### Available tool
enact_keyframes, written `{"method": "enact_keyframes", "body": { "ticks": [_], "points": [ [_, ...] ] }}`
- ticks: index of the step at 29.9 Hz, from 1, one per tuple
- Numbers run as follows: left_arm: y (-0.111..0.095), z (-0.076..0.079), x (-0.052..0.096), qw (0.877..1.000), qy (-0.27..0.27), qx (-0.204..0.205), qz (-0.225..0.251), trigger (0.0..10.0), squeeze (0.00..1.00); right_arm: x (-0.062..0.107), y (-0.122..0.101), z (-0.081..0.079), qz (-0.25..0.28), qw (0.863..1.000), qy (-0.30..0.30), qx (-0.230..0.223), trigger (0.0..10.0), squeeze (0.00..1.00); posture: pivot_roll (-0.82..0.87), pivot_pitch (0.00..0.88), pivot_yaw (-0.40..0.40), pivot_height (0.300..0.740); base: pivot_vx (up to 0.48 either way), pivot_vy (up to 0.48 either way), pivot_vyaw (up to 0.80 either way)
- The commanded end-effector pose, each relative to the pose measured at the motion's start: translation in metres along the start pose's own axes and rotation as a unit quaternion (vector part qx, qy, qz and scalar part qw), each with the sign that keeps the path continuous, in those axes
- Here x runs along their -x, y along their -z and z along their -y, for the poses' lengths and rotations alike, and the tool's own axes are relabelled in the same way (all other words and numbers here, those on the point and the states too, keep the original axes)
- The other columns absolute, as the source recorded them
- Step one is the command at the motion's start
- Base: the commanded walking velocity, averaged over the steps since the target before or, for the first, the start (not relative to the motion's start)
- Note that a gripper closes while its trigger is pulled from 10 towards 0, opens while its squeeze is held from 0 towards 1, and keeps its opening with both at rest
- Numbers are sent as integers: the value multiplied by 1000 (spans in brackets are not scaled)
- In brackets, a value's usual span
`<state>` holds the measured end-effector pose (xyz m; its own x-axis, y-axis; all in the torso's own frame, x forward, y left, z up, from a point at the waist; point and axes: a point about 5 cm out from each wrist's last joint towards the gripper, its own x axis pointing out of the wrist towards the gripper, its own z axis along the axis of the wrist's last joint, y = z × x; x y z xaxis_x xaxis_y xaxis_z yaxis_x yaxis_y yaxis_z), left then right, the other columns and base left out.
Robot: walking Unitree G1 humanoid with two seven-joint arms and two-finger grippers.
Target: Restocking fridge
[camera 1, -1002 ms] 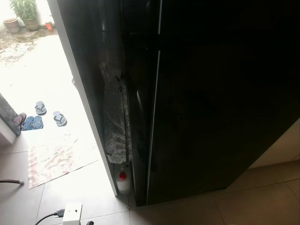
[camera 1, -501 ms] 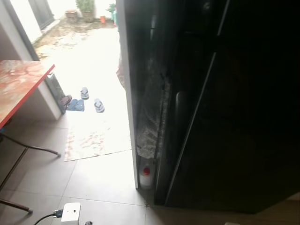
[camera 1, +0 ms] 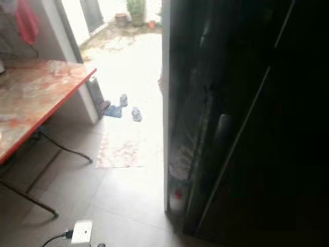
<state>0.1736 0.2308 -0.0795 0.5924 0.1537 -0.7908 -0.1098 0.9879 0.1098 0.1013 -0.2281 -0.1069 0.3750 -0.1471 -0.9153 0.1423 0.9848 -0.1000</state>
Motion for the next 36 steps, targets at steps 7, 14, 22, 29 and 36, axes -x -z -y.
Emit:
{"method": "enact_keyframes", "body": {
  "ticks": [7, 14, 22, 29, 36],
  "points": [
    [9, -5, 2, 1000, -4, -4, -16, 10000, 0, 0, 0, -10, 2, 999, -31, 11, 10000, 0, -7, 0, -27, 740, 0, 0, 800],
    [9, -5, 2, 1000, -4, -2, -15, 10000, 0, 0, 1, -12, 0, 999, -40, 16, 10000, 0, -6, 0, -30, 740, 0, 0, 800],
    [6, -7, 2, 1000, -15, 4, -8, 10000, 0, -1, -3, -12, 6, 999, -44, 22, 10000, 0, -1, 0, -28, 740, 0, 0, 800],
    [5, -7, 2, 1000, -18, 5, -6, 10000, 0, -1, -5, -12, 11, 999, -45, 28, 10000, 0, -1, 0, -27, 740, 0, 0, 800],
    [4, -9, 2, 999, -36, 21, 8, 10000, 0, -1, -6, -12, 13, 999, -46, 26, 10000, 0, 3, 0, -31, 740, 0, 0, 800]
  ]
}}
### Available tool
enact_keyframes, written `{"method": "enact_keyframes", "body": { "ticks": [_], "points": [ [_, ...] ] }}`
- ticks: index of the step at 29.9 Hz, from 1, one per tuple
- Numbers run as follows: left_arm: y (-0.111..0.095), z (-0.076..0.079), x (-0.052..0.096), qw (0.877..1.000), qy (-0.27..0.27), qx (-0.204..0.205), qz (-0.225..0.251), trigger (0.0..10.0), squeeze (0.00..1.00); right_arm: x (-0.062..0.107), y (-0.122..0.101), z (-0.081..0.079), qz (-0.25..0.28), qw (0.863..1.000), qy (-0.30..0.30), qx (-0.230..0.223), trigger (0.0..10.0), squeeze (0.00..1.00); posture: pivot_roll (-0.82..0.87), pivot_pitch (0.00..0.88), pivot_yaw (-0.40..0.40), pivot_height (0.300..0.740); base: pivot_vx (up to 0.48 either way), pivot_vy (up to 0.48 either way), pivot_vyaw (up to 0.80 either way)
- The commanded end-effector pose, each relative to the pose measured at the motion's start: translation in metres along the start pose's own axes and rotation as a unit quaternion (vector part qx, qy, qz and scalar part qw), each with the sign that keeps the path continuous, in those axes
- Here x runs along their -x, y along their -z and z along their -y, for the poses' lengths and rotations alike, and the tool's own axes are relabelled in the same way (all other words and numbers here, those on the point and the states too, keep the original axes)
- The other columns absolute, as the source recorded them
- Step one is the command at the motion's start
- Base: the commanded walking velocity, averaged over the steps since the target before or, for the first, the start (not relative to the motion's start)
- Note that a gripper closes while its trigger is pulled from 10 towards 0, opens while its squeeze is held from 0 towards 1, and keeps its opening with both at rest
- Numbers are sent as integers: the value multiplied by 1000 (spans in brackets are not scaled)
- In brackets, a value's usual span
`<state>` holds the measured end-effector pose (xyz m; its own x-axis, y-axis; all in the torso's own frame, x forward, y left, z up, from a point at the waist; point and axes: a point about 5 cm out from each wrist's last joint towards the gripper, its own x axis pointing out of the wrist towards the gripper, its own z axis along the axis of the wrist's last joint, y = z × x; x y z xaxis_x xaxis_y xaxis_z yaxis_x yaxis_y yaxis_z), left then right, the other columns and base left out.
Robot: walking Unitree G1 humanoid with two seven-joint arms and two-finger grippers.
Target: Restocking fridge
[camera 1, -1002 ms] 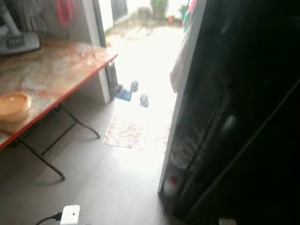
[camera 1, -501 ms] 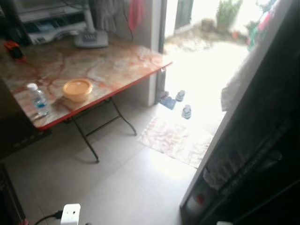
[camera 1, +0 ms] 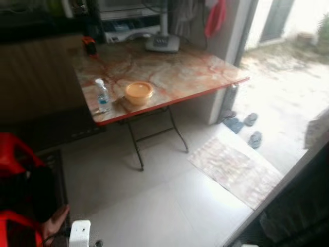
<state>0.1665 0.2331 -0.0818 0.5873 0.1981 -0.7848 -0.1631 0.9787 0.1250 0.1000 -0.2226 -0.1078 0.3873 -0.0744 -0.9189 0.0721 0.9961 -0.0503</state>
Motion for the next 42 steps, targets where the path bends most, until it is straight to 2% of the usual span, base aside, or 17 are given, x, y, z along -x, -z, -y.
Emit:
{"method": "enact_keyframes", "body": {
  "ticks": [1, 6, 9, 12, 14, 15, 16, 18, 20, 21, 22, 23, 27, 28, 31, 34, 42],
  "points": [
    [-4, -6, 0, 1000, -18, 15, 15, 10000, 0, -2, -8, -6, 11, 1000, -10, 6, 10000, 0, 5, 0, -33, 740, 0, 0, 800],
    [-8, -8, 1, 998, -40, 22, 41, 10000, 0, -2, -9, -6, 17, 1000, -12, 3, 10000, 0, 5, 0, -35, 740, 0, 0, 750],
    [-13, -12, 3, 992, -80, 48, 82, 10000, 0, -1, -10, -5, 28, 999, -10, -13, 10000, 0, 4, 0, -43, 740, 0, 0, 0],
    [-19, -12, 4, 989, -88, 30, 117, 10000, 0, -1, -11, -5, 34, 999, -14, -21, 10000, 0, 7, 0, -43, 740, 0, 0, 0],
    [-88, -9, 2, 967, -92, 12, 237, 10000, 0, -1, -11, -5, 32, 999, -17, -10, 10000, 0, 9, 0, -45, 740, 0, 0, 0],
    [-129, -12, 7, 947, -115, 9, 301, 10000, 0, -1, -11, -5, 32, 999, -16, -9, 10000, 0, 7, 0, -41, 740, 0, 0, 0],
    [-177, -18, 19, 913, -149, -23, 379, 10000, 0, -1, -11, -4, 30, 999, -14, -10, 10000, 0, 12, 0, -47, 740, 0, 0, 0],
    [-198, -18, 27, 891, -153, -59, 424, 10000, 0, -1, -11, -4, 29, 999, -13, -10, 10000, 0, 12, 0, -47, 740, 0, 0, 0],
    [-218, -12, 36, 874, -117, -50, 469, 10000, 0, -1, -11, -4, 30, 999, -15, -9, 10000, 0, 14, 0, -46, 740, 0, 0, 0],
    [-218, -12, 36, 874, -117, -50, 469, 10000, 0, -1, -11, -4, 30, 999, -15, -9, 10000, 0, 14, 0, -46, 740, 0, 0, 0],
    [-241, 4, 51, 840, -82, -68, 532, 10000, 0, -1, -11, -5, 29, 999, -16, -5, 10000, 0, 1, 0, -39, 740, 0, 0, 0],
    [-252, 13, 60, 823, -65, -72, 560, 10000, 0, -1, -11, -5, 29, 999, -15, -9, 10000, 0, -2, 0, -36, 740, 0, 0, 0],
    [-277, 49, 83, 773, -3, -113, 624, 10000, 0, -1, -10, -5, 30, 999, -14, -14, 10000, 0, -6, 0, -32, 740, 0, 0, 0],
    [-283, 69, 95, 753, 38, -132, 643, 10000, 0, -1, -10, -6, 30, 999, -13, -13, 10000, 0, -6, 0, -32, 740, 0, 0, 0],
    [-283, 104, 110, 724, 122, -171, 657, 10000, 0, -1, -10, -6, 29, 999, -12, -10, 10000, 0, 0, 0, -25, 740, 0, 0, 0],
    [-274, 124, 116, 720, 169, -155, 655, 10000, 0, -1, -9, -6, 29, 999, -11, -16, 10000, 0, -11, 0, -11, 740, 0, 0, 0],
    [-273, 130, 122, 727, 168, -123, 655, 10000, 0, -1, -8, -7, 32, 999, -15, -10, 10000, 0, -7, 0, -16, 740, 0, 0, 0]
  ]
}}
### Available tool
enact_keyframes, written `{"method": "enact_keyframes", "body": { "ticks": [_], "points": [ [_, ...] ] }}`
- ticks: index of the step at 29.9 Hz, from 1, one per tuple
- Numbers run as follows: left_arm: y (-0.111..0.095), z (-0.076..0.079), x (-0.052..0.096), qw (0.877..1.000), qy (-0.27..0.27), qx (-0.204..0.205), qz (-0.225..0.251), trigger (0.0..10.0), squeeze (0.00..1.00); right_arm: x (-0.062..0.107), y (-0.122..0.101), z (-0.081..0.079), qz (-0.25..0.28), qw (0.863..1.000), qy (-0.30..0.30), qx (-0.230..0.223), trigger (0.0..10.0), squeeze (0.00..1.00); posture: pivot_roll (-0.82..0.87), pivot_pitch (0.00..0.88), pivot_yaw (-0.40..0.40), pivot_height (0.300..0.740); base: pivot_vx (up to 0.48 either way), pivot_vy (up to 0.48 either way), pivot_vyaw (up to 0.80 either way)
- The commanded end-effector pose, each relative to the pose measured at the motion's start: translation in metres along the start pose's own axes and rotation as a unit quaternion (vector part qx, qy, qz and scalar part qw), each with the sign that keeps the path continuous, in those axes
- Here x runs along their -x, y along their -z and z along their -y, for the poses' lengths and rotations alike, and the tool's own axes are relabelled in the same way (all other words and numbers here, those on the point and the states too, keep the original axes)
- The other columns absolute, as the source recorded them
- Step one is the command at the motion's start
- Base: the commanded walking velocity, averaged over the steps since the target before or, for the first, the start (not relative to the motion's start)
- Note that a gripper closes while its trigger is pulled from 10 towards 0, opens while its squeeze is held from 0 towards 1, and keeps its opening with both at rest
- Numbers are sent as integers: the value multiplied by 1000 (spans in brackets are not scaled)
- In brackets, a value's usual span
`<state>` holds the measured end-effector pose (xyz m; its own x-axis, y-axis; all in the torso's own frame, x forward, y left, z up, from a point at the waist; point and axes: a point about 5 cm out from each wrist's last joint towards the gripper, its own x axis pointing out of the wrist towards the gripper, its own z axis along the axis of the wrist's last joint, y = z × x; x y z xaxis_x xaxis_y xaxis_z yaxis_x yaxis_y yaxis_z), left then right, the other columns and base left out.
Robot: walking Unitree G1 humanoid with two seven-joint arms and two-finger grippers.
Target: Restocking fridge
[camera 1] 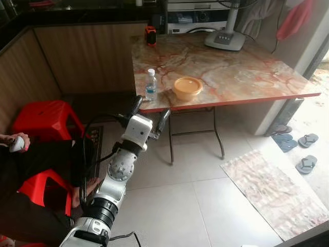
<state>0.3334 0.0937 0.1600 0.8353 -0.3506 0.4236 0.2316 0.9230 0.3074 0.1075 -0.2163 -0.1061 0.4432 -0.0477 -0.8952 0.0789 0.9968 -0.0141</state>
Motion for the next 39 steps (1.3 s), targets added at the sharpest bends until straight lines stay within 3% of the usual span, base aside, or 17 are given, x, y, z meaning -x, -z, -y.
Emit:
{"method": "enact_keyframes", "body": {
  "ticks": [1, 4, 8, 15, 39],
  "points": [
    [-4, -6, -1, 1000, -21, 18, -2, 10000, 0, 0, 0, 0, 3, 1000, 0, 0, 10000, 0, 1, 0, -18, 740, 0, 0, 0],
    [-5, -15, -5, 997, -55, 56, -9, 10000, 0, 0, 1, 0, 7, 1000, -2, -3, 10000, 0, 3, 0, -11, 740, 0, 0, 0],
    [-6, -24, -11, 996, -75, 48, -16, 10000, 0, 1, 1, -2, 13, 1000, -4, -13, 10000, 0, 1, 0, -10, 740, 63, 0, 0],
    [-16, -25, -19, 998, -51, 40, -1, 10000, 0, 0, -2, -2, 16, 1000, -8, -15, 10000, 0, 11, 0, -11, 740, 335, 0, 0],
    [-31, -32, -23, 997, -66, 40, 21, 10000, 0, 0, -4, -3, 15, 1000, -13, -11, 10000, 0, 18, 0, -11, 740, 403, 0, 0]
  ]
}}
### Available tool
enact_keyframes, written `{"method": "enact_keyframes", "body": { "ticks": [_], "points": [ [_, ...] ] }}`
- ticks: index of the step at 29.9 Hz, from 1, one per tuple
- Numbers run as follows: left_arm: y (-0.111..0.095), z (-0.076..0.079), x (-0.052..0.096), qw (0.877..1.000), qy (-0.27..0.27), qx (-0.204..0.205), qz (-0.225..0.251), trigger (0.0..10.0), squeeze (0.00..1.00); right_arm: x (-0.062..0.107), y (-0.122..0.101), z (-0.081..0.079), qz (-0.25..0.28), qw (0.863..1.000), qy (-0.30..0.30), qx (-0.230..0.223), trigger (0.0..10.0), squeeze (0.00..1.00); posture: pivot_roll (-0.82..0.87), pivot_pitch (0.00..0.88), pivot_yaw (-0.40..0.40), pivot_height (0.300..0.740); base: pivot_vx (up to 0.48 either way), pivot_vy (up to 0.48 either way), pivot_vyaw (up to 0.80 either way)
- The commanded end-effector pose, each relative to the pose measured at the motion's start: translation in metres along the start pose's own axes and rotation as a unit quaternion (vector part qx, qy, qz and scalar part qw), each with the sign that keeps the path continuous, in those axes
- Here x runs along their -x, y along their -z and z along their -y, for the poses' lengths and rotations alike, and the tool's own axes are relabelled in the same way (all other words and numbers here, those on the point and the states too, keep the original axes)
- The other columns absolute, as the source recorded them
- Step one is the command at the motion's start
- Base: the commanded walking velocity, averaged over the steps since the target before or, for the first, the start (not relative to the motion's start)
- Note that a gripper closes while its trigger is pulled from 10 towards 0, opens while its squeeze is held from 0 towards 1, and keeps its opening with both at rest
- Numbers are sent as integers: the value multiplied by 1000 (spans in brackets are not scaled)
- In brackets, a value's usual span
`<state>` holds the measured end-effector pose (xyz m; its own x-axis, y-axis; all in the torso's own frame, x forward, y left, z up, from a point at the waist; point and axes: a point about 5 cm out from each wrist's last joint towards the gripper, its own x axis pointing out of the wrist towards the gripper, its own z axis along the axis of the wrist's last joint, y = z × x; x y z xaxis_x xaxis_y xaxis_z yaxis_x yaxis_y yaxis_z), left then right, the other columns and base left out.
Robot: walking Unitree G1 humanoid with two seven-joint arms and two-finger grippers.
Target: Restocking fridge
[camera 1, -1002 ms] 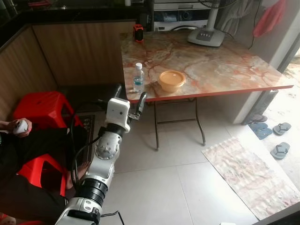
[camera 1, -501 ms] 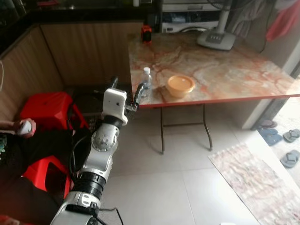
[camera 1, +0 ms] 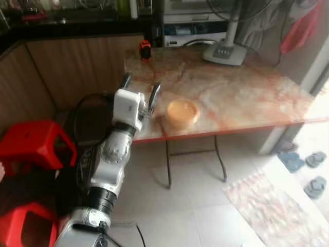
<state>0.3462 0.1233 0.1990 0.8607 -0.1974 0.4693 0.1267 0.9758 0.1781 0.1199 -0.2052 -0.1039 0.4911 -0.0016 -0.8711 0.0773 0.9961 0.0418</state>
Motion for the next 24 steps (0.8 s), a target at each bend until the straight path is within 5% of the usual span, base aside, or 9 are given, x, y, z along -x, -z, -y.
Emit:
{"method": "enact_keyframes", "body": {
  "ticks": [1, 6, 10, 18, 24],
  "points": [
    [-8, 11, -5, 1000, 15, 9, 16, 10000, 0, 3, 7, 10, -10, 1000, 12, 2, 10000, 0, 18, 0, -11, 740, 405, 0, 0],
    [-7, 11, -3, 1000, 13, 7, 14, 10000, 0, 3, 4, 10, -2, 999, 9, 31, 10000, 0, 18, 0, -11, 740, 407, 0, 320],
    [-6, 12, -3, 1000, 16, 4, 8, 10000, 0, 3, 6, 8, -4, 1000, 3, 1, 10000, 0, 18, 0, -11, 740, 341, 0, 600],
    [-6, 11, -4, 1000, 8, 14, 7, 10000, 0, 3, 6, 8, -8, 1000, 4, 8, 10000, 0, 18, 0, -11, 740, 0, 0, 0],
    [-4, 15, -5, 997, 7, 74, -12, 10000, 0, 3, 6, 8, -9, 1000, 3, 10, 10000, 0, 20, 0, -11, 740, 0, 0, 0]
  ]
}}
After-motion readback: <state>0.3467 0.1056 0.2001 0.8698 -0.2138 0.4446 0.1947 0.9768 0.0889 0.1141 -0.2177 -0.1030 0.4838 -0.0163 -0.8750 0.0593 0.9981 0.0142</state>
